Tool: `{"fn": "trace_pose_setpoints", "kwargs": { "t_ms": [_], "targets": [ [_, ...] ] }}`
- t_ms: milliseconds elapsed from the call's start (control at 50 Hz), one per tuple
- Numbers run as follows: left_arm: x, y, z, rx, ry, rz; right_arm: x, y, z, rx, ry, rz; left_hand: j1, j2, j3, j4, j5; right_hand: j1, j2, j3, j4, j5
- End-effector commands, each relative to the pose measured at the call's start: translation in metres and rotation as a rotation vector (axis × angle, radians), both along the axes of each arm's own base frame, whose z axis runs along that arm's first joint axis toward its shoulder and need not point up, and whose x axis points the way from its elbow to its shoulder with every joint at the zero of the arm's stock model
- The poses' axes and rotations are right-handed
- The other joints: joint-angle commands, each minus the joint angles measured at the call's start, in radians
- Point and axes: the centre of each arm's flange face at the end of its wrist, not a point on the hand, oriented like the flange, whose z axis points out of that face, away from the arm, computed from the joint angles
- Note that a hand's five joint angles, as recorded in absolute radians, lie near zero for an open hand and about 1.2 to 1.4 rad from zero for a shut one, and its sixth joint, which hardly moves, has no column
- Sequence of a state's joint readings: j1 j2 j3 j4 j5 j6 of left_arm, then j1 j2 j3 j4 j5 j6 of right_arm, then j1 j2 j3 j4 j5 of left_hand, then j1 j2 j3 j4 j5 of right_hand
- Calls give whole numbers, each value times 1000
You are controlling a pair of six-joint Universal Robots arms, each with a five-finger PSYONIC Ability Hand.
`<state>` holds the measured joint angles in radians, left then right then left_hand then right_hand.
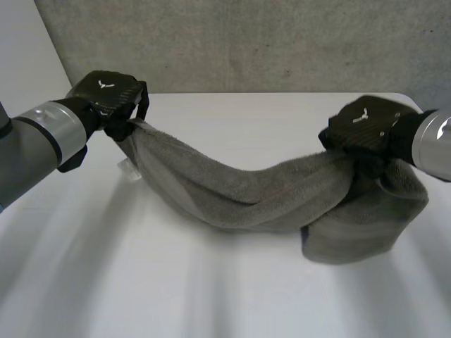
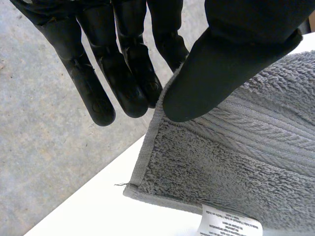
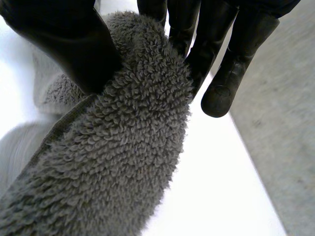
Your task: Fold the laundry
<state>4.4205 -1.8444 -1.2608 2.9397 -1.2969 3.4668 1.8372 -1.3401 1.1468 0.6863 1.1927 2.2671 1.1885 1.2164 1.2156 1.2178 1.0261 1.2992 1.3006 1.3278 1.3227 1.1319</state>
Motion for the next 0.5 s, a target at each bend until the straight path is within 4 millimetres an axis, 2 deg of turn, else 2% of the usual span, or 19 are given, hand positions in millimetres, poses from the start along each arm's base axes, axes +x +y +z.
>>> {"fn": "trace_pose_setpoints", "kwargs": {
  "t_ms": [20, 60, 80, 100, 140, 180, 200, 240, 260, 280, 300, 320, 340, 360, 380, 400, 420, 440, 500],
  "targets": [
    [5, -9, 2, -7, 7, 25, 9, -7, 16, -24, -127, 8, 208, 180, 181, 178, 196, 97, 96, 68, 74, 90],
    [10, -24, -10, 8, 5, 75, 25, -26, -2, 28, -156, 27, 208, 180, 181, 178, 196, 97, 96, 68, 74, 90],
    [11, -32, -19, 20, -2, 109, 42, -27, -6, 29, -164, 62, 208, 180, 181, 178, 196, 97, 96, 68, 74, 90],
    [11, -32, -19, 20, -2, 109, 42, -27, -6, 29, -164, 62, 208, 180, 181, 178, 196, 97, 96, 68, 74, 90],
    [13, -49, -34, 27, -14, 175, 87, -25, -28, 50, -164, 144, 208, 180, 181, 178, 196, 97, 96, 68, 74, 90],
    [14, -59, -41, 19, -19, 208, 104, -28, -39, 54, -173, 152, 208, 180, 181, 178, 196, 97, 96, 68, 74, 90],
    [14, -59, -41, 19, -19, 209, 105, -28, -39, 54, -173, 152, 208, 180, 181, 178, 196, 97, 96, 68, 74, 90],
    [15, -83, -53, -35, -11, 280, 126, -50, -60, 33, -226, 108, 208, 180, 181, 178, 196, 97, 96, 68, 74, 90],
    [15, -83, -53, -35, -10, 280, 126, -50, -61, 32, -226, 108, 208, 180, 181, 178, 196, 97, 96, 68, 74, 90],
    [16, -95, -56, -76, 1, 324, 135, -64, -73, -2, -267, 84, 208, 180, 181, 178, 196, 43, 41, 14, 19, 36],
    [18, -106, -59, -118, 12, 374, 147, -74, -87, -44, -308, 74, 208, 180, 181, 178, 196, -86, -87, -114, -109, -93],
    [18, -106, -60, -118, 12, 374, 147, -74, -87, -44, -308, 73, 208, 180, 181, 178, 196, -87, -88, -115, -110, -94],
    [20, -116, -64, -156, 26, 421, 155, -81, -100, -83, -338, 56, 208, 180, 181, 178, 196, -340, -341, -368, -363, -347],
    [20, -116, -64, -157, 26, 422, 159, -89, -108, -126, -357, 27, 208, 180, 181, 178, 196, -918, -919, -946, -941, -925],
    [22, -123, -69, -190, 40, 460, 159, -89, -108, -126, -357, 27, 208, 180, 181, 178, 196, -924, -925, -952, -947, -931],
    [23, -128, -73, -218, 52, 482, 160, -94, -114, -157, -363, -5, -129, -157, -156, -158, -141, -1125, -1126, -1153, -1148, -1132],
    [23, -128, -73, -218, 52, 482, 160, -94, -114, -157, -363, -6, -132, -160, -160, -162, -145, -1125, -1126, -1153, -1148, -1132],
    [22, -130, -76, -237, 57, 487, 158, -95, -118, -161, -355, -38, -926, -954, -953, -955, -938, -1125, -1126, -1153, -1148, -1132],
    [23, -129, -83, -231, 52, 490, 152, -93, -120, -149, -333, -83, -1014, -1042, -1041, -1043, -1026, -1125, -1126, -1153, -1148, -1132]
  ]
}}
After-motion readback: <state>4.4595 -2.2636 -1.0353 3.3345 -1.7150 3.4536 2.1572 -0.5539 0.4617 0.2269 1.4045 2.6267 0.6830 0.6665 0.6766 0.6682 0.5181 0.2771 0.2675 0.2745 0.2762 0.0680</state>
